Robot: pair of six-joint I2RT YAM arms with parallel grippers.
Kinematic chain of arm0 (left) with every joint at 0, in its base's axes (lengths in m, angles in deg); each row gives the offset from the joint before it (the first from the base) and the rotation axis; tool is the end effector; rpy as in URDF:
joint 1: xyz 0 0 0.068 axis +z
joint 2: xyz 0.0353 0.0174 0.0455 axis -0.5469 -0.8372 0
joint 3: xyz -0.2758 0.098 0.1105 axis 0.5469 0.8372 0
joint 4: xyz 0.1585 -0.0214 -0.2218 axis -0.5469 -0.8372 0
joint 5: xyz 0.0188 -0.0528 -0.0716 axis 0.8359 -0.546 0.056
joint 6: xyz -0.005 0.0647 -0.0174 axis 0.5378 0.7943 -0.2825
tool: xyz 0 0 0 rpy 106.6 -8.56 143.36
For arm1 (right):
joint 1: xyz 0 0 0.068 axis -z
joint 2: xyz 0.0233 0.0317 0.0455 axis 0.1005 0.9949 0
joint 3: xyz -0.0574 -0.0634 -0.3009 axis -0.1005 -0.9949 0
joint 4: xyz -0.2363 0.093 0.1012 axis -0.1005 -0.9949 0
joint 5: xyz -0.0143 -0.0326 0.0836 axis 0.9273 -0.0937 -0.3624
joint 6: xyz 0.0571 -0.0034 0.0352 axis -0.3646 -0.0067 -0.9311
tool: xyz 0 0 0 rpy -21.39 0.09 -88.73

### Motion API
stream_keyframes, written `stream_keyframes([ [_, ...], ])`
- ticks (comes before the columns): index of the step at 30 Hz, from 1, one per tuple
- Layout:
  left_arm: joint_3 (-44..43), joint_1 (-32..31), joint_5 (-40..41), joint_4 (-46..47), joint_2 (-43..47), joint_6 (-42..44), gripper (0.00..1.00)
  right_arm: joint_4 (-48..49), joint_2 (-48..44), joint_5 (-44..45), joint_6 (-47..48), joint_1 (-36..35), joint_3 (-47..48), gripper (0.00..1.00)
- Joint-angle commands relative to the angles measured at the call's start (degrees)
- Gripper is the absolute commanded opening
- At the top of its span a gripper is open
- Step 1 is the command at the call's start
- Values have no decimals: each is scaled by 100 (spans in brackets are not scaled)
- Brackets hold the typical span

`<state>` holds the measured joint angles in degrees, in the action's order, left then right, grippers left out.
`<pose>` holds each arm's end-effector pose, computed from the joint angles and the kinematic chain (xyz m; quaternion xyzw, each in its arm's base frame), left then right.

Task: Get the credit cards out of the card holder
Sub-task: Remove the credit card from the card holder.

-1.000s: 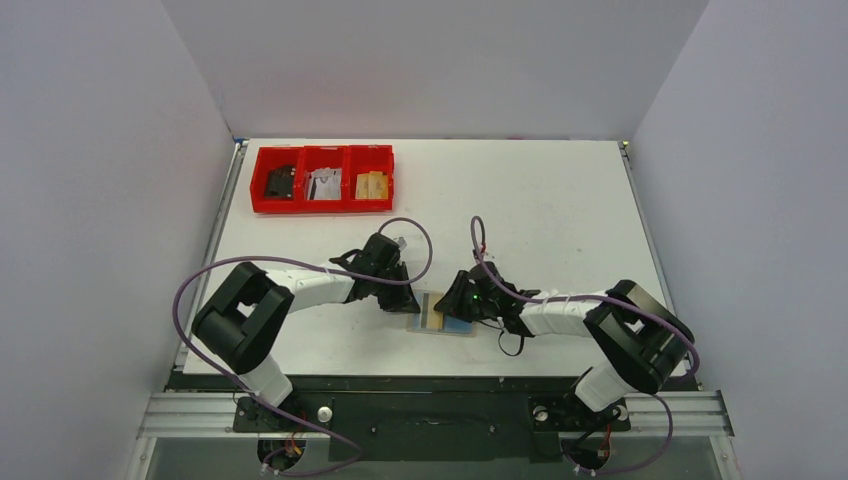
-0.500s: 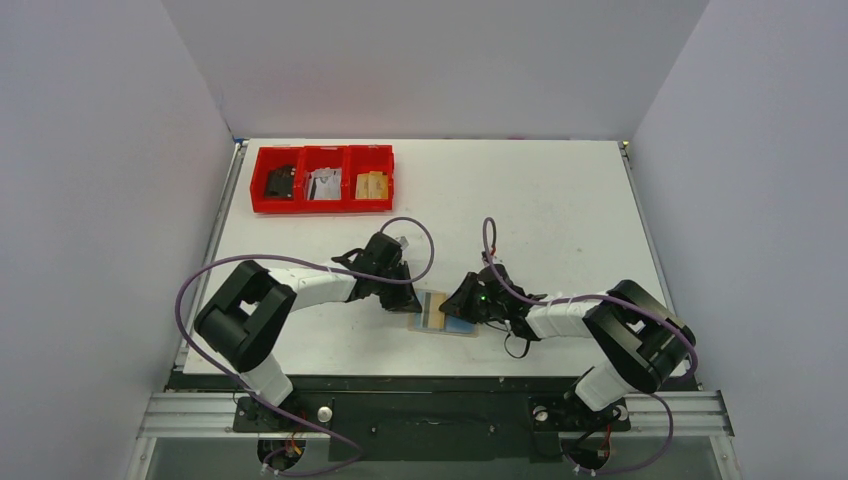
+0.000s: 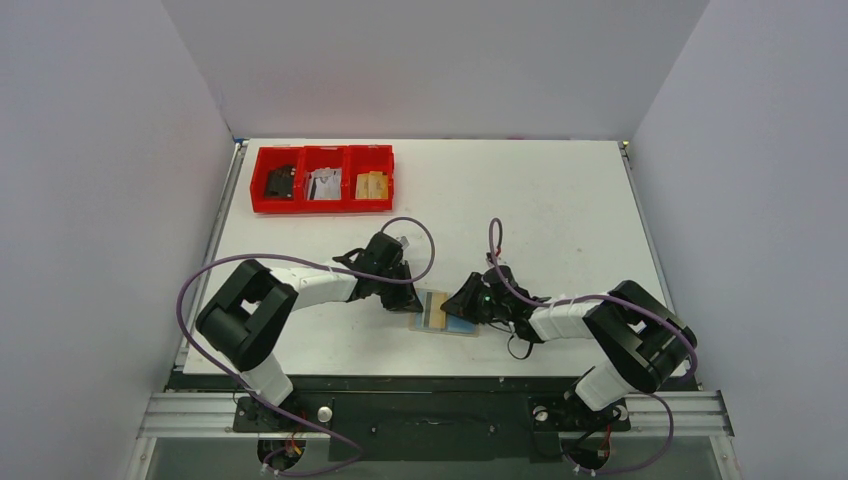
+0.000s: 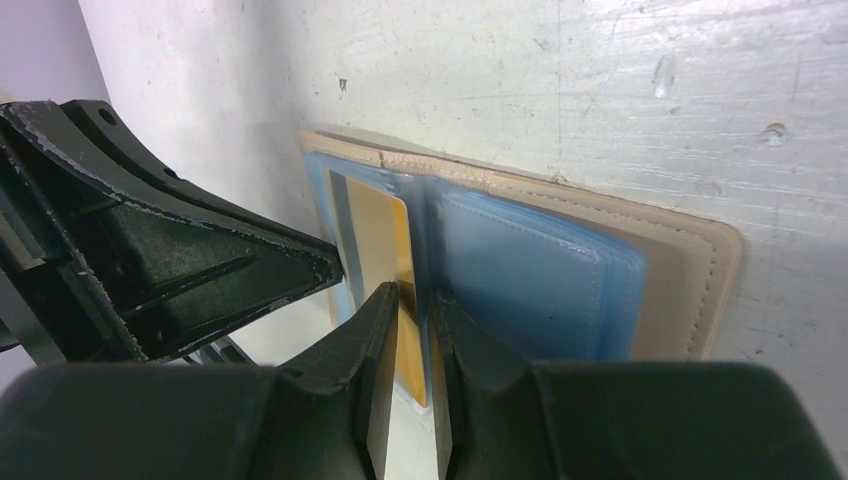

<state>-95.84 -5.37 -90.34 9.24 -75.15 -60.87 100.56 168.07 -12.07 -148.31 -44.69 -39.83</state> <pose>0.2531 -0.2214 0.1554 -0.0418 0.9482 -0.2958 0.1081 0.2051 0.1829 0.1361 0.1473 0.8833 0.4090 0.1756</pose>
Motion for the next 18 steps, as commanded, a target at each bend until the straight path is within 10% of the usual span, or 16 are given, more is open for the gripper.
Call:
stream_keyframes([
  [1,-19,-40,322,-326,-240,120,0,426,-195,-37,-40,80,-136,15],
  [18,-34,-66,392,-366,-228,69,0,624,-100,-99,-119,122,-222,0],
])
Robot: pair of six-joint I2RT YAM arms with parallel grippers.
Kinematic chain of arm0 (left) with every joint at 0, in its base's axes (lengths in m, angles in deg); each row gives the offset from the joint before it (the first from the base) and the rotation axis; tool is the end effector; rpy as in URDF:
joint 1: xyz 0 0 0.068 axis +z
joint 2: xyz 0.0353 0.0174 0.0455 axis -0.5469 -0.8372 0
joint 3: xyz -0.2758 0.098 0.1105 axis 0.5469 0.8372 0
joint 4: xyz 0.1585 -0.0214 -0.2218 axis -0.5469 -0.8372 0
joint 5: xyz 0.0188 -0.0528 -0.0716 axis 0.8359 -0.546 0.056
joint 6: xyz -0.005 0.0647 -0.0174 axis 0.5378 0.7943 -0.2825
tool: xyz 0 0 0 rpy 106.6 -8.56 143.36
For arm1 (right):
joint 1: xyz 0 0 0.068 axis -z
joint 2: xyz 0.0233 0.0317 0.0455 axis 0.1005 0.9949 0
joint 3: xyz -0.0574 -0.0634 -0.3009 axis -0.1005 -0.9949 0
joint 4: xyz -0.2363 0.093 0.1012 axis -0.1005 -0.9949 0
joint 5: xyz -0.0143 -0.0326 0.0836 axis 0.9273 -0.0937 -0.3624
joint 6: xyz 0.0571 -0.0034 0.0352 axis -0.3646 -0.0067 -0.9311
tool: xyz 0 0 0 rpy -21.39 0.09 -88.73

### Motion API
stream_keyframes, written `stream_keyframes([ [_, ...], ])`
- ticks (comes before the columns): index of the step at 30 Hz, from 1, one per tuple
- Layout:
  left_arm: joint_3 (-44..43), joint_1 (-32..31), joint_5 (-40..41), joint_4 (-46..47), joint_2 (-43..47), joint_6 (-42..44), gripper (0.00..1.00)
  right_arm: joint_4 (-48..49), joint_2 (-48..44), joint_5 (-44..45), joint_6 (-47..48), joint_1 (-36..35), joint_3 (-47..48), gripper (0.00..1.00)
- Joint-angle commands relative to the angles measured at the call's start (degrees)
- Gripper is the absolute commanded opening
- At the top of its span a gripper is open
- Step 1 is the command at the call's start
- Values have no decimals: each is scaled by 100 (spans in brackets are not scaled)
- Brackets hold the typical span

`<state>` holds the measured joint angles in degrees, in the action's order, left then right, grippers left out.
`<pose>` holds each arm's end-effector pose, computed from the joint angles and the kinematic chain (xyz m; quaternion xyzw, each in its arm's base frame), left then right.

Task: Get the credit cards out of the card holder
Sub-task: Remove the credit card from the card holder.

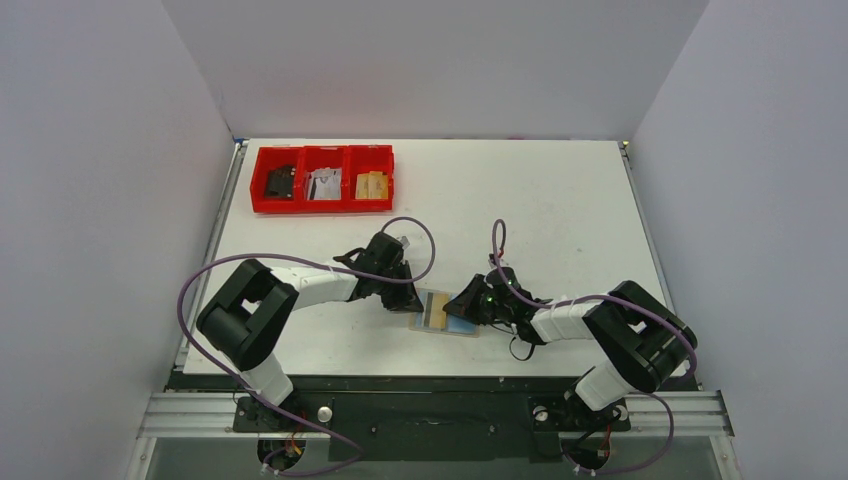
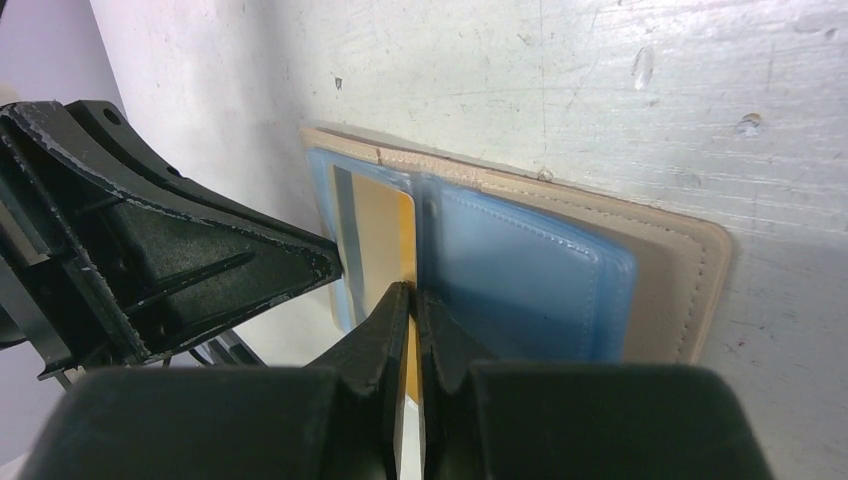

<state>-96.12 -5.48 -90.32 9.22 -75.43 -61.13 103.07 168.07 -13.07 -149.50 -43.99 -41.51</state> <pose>0.2539 -0.2228 0.1552 -0.0431 0.9482 -0.2959 0.1071 0.2027 0.1779 0.1328 0.1564 0.8778 0.4190 0.1717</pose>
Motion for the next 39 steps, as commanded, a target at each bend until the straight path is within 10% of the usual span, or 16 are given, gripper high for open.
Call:
stream_keyframes([
  [1,3,-52,413,-377,-197,82,0,342,-109,5,12,67,-56,0],
  [39,324,66,805,-377,53,-176,0,-690,-761,47,585,419,-104,0],
])
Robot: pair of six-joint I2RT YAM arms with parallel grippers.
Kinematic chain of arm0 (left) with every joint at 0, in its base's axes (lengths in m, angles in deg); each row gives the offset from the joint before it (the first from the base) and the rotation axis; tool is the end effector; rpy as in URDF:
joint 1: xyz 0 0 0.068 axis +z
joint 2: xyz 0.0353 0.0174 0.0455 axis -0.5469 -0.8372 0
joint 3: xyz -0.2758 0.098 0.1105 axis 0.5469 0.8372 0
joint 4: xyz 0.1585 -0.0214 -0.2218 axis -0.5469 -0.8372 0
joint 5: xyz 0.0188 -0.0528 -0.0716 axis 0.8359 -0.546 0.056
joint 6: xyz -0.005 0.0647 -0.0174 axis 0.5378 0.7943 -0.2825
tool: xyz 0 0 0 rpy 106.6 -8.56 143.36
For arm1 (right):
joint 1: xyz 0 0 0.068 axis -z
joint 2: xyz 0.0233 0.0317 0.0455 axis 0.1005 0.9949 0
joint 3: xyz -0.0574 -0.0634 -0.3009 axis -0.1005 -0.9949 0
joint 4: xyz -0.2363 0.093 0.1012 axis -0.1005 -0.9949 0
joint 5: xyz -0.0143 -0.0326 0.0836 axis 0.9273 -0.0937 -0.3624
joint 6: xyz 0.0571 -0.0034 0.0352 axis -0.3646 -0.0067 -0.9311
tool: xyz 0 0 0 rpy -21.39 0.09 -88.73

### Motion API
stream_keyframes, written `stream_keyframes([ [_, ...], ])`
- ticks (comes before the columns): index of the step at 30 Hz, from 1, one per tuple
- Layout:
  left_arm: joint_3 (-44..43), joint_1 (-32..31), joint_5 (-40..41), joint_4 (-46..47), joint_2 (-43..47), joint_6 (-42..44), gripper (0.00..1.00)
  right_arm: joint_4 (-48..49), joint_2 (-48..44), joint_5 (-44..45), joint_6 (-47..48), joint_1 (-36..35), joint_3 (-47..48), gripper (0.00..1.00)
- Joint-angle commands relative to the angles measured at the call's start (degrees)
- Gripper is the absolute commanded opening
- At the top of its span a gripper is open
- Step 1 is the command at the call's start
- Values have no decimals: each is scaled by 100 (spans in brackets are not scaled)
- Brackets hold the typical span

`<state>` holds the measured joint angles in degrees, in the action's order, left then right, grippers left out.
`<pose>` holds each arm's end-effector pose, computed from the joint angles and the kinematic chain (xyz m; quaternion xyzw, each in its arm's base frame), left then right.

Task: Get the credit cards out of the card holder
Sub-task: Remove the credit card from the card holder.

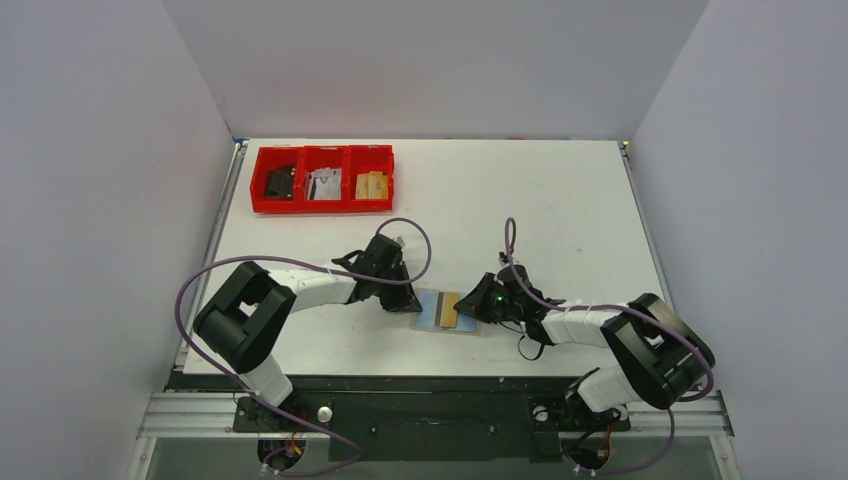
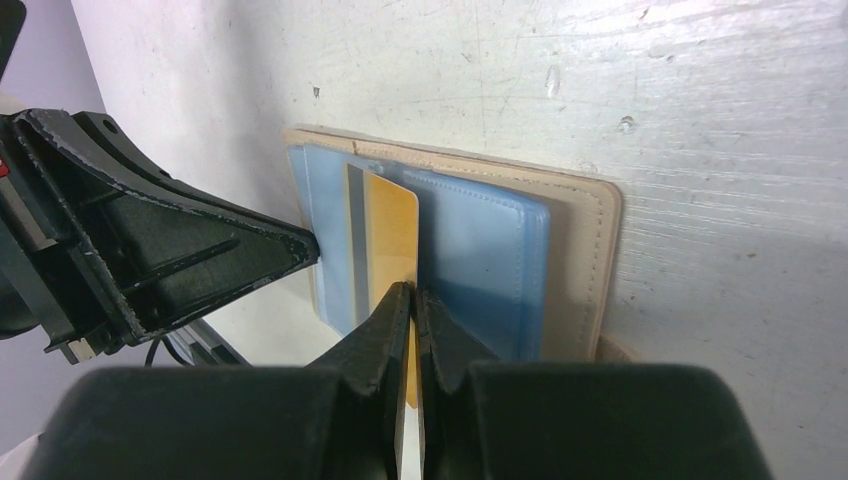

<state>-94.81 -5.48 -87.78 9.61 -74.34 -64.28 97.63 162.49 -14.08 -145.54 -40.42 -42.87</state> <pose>0.2508 -0.2174 0.1547 -0.0755 0.9484 -0.2855 0.1156 0.1993 0.1563 0.1408 0.1518 0.8823 0.4050 0.1858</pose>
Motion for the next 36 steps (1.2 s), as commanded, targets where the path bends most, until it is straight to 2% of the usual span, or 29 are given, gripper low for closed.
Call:
stream_keyframes([
  [1,182,66,543,-419,-64,138,0,-169,-215,147,195,68,33,0],
  [10,173,71,536,-428,-57,138,0,-290,-344,129,242,114,49,0],
  [36,-339,24,396,-627,73,331,0,-1830,-1571,293,787,410,193,0],
])
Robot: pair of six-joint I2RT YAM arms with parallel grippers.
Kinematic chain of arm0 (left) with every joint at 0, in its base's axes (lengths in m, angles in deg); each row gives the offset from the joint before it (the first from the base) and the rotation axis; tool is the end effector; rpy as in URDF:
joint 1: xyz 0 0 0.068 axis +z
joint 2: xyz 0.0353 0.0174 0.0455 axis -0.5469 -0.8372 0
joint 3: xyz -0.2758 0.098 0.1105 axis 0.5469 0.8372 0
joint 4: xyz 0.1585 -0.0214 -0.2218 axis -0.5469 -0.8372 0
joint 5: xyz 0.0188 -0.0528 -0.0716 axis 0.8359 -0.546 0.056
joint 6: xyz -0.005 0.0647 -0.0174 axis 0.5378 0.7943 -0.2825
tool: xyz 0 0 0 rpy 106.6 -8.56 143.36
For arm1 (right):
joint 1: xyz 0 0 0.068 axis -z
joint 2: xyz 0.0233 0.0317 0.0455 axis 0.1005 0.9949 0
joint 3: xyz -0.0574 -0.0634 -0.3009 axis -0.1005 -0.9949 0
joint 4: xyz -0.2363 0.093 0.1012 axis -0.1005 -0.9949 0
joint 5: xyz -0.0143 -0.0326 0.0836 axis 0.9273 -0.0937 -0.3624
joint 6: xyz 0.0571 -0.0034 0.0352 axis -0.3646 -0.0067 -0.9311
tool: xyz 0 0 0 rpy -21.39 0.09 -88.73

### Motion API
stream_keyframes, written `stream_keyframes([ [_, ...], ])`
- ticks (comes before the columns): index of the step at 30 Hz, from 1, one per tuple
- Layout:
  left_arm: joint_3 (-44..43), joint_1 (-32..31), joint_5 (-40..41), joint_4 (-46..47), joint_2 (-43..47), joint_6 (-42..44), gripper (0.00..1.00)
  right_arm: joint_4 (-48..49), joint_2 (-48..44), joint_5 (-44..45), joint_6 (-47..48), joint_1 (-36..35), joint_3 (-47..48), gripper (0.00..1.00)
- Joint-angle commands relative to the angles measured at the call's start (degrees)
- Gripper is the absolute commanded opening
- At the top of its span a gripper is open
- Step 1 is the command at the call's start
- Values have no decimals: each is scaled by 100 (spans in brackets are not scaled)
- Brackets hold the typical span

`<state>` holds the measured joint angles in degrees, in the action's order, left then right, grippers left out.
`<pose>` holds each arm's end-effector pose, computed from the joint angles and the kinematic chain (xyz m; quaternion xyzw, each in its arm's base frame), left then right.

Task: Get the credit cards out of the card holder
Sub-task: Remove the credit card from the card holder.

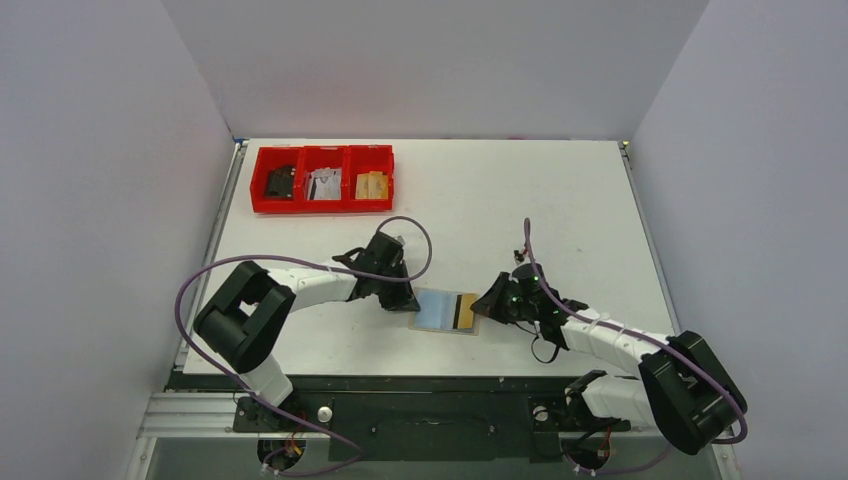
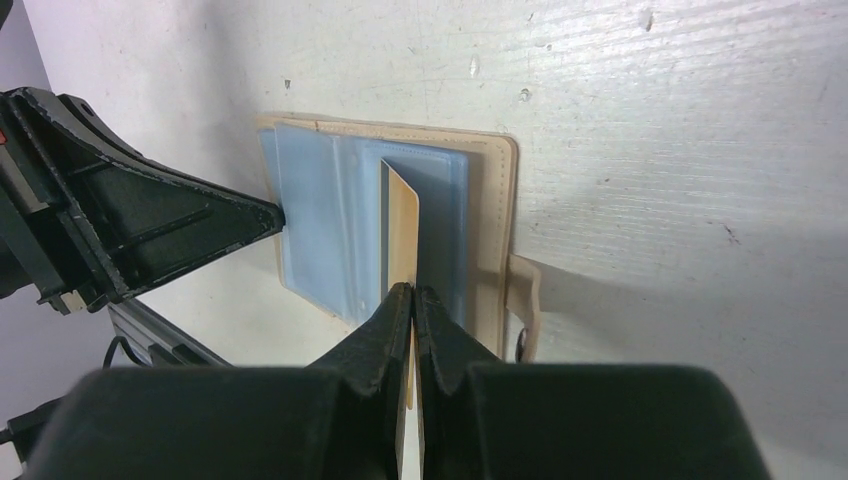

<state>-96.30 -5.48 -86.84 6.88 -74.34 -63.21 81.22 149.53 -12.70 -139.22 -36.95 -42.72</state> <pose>0.2528 -0.2179 0.1586 -0.0706 0.9526 -0.2720 0.1163 0.1823 0.1267 0.1633 0.1411 0.8971 0.3636 0.2077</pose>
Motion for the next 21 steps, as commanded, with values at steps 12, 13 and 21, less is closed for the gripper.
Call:
stream_keyframes([
  [12,-1239,162,-216,-854,1055,773,37,-435,-722,-240,-13,123,714,0],
  [13,-1238,206,-296,-833,1154,784,39,-438,-738,-271,-41,132,762,0],
  [21,-859,940,-1958,-136,1735,747,42,-57,-747,-883,-454,250,1239,0],
])
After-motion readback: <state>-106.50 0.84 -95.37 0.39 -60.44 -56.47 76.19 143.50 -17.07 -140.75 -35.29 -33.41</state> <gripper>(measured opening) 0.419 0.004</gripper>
